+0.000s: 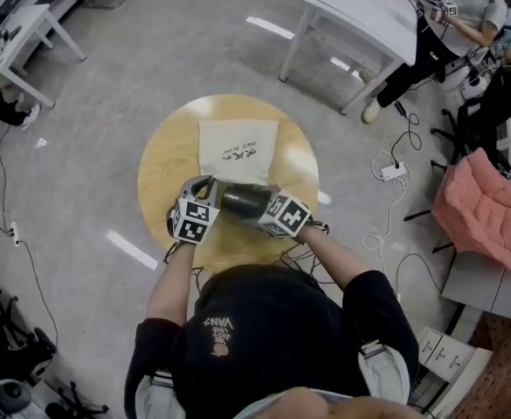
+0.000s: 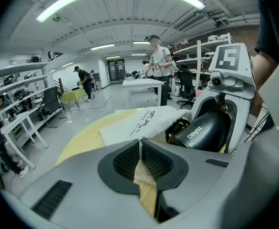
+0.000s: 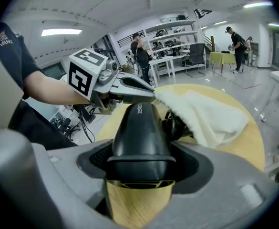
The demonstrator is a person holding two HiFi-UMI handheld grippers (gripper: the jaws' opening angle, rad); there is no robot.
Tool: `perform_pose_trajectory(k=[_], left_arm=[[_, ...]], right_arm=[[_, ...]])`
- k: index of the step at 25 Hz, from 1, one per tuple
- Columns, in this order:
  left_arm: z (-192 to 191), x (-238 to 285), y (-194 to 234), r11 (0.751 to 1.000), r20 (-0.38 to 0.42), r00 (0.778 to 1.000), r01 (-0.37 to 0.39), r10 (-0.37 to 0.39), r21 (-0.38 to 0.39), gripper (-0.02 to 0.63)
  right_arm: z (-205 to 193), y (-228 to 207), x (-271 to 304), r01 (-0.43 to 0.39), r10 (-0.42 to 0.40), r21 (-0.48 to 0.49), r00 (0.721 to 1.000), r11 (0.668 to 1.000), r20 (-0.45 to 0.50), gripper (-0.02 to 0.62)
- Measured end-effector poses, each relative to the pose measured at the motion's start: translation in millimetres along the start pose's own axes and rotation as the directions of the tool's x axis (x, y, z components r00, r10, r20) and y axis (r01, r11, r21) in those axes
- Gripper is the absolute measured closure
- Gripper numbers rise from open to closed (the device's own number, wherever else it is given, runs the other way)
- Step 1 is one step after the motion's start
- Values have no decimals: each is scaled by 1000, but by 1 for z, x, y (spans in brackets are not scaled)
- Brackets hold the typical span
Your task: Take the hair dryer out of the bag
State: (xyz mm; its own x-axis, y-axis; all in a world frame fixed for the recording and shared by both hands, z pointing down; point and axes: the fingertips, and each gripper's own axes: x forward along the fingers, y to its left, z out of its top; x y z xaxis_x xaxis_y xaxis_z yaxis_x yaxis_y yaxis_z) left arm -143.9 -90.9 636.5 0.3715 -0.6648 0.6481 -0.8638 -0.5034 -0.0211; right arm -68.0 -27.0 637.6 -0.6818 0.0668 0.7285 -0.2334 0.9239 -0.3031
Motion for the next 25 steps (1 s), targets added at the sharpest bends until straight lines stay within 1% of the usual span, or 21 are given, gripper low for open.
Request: perform_pose_trajectory(k=[6,12,17,25], left_arm=[[5,6,-2,1000,2,1000,9,-9,-2,574],[7,9,0,1000,1,1000,15,-15,3,574],[16,11,2,999,-7,1000,31,-31,9,574],[20,29,16,999,-5,999,35,-34,36,574]], right_arm=[[-9,13,-4,-16,16,-18,1000,1000,-14,247],[-10,25,-4,-22,22,-12,1000,1000,-6,247],[-14,35,-1,-20,20,-19,1000,1000,-11,247],[-16,47,4,-12,12,-14,1000,1000,-4,247]])
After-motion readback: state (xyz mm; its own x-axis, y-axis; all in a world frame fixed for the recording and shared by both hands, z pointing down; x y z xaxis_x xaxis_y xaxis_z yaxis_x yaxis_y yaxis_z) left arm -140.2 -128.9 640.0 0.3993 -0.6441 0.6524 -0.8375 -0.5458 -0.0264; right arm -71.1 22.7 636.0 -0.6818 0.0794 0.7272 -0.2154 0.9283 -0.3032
